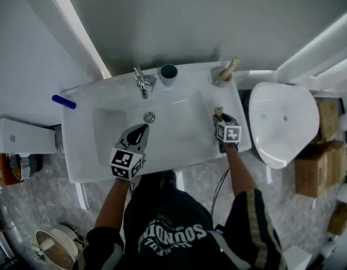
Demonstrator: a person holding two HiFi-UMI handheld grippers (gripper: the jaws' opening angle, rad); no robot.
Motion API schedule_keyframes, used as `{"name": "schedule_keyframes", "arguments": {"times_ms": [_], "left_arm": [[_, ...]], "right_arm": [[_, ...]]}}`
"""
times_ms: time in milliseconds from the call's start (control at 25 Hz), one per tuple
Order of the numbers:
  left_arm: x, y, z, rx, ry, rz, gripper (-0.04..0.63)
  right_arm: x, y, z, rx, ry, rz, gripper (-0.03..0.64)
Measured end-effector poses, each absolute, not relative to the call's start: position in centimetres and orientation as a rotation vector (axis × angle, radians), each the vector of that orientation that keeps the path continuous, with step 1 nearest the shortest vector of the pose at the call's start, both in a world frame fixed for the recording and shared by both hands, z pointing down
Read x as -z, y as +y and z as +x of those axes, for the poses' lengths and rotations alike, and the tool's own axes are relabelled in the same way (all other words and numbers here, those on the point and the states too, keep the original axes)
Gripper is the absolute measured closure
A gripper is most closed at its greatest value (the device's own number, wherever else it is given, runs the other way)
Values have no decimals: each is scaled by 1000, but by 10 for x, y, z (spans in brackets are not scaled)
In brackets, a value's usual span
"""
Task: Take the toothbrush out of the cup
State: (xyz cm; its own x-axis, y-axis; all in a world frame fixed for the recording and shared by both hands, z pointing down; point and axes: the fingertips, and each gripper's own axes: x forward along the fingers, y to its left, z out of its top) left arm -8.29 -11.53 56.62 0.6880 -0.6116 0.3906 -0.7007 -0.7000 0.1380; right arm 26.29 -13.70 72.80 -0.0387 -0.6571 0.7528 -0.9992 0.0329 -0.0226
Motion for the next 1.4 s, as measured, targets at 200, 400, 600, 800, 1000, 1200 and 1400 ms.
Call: {"name": "schedule_keyframes", "arguments": {"times_ms": [200, 400, 600, 800, 1000, 1200, 1400], "left_arm": [[-570, -119, -96, -484, -1046, 2602, 597], [-573, -125, -109, -501, -1045, 2592, 597], [-574, -129, -121, -504, -1032, 2584, 597], [-570, -139, -126, -477, -1005, 2603, 597], [-568, -148, -125, -463, -955, 2638, 597], [-557, -159, -132, -410, -946, 2668, 597], [-554, -168, -142, -375, -942, 2682, 597]], "right_arm": [[-756, -138, 266, -876, -1707, 1659, 468], [-769, -138, 271, -885, -1622, 1671, 466], [-779, -132, 265, -922, -1576, 1664, 418], [-735, -152, 246, -769, -1670, 1843, 414], [-672, -184, 177, -720, -1968, 1839, 443], [-615, -182, 101, -529, -2154, 1802, 614], [-581, -171, 34, -390, -2273, 1731, 617]]}}
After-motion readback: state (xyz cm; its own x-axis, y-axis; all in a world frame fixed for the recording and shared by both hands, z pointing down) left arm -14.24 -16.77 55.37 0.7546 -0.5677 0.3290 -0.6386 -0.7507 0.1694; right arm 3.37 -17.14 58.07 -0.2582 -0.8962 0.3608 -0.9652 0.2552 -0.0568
